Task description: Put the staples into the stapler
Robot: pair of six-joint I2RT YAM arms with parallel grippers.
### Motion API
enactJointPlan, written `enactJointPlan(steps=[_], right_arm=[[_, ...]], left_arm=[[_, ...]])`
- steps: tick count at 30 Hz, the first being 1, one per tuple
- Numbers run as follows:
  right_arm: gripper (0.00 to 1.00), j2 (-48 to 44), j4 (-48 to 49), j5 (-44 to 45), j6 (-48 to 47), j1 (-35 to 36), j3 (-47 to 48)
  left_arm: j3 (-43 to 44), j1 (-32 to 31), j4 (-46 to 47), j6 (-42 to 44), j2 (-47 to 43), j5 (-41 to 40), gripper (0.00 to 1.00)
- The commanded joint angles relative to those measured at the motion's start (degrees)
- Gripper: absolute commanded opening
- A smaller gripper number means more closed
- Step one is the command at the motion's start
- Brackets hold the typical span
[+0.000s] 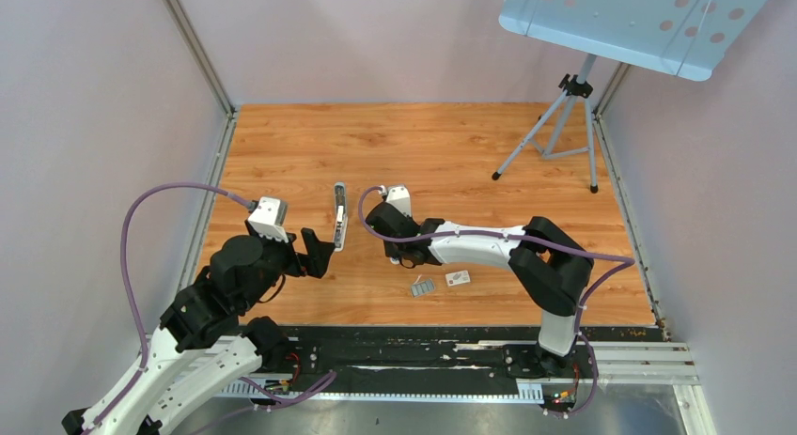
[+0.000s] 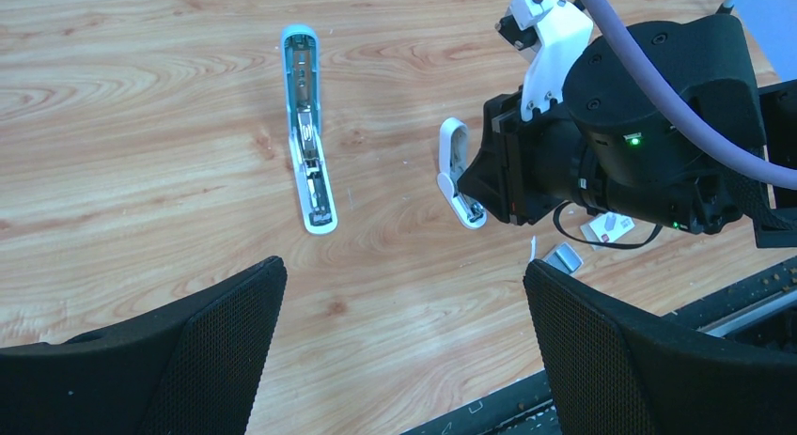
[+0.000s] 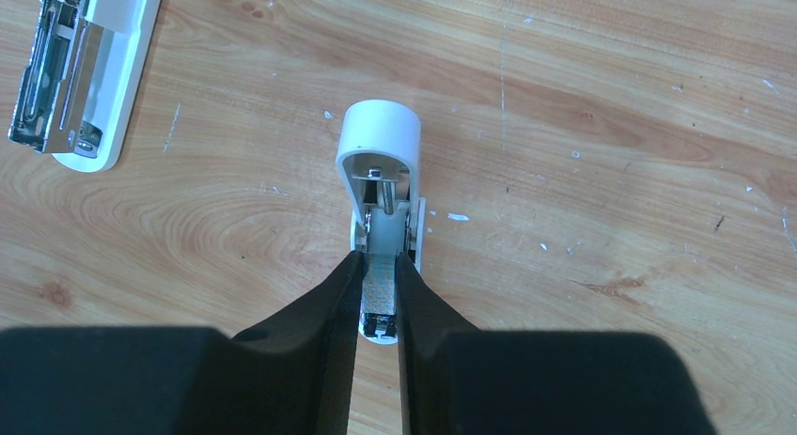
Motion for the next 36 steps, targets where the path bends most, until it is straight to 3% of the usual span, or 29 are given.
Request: enactJointPlan(steps=[1, 21, 36], right_arm=[[0.21, 0.89, -0.27, 0.85, 0.26, -0.72, -1.13], [0.21, 0.55, -0.13, 0.96, 0.32, -0.79, -2.54], [0.36, -7.8, 0.86, -0.71, -2.72, -0.91, -3.51]], left_arm=[[-0.42, 0.3, -0.31, 0.01, -0.77, -0.65, 1.0], [-0.51, 0.34, -0.15, 0.15, -0.75, -0.74, 1.0], [-0.22, 0.34, -1.01, -1.95, -0.34, -4.6, 1.0]])
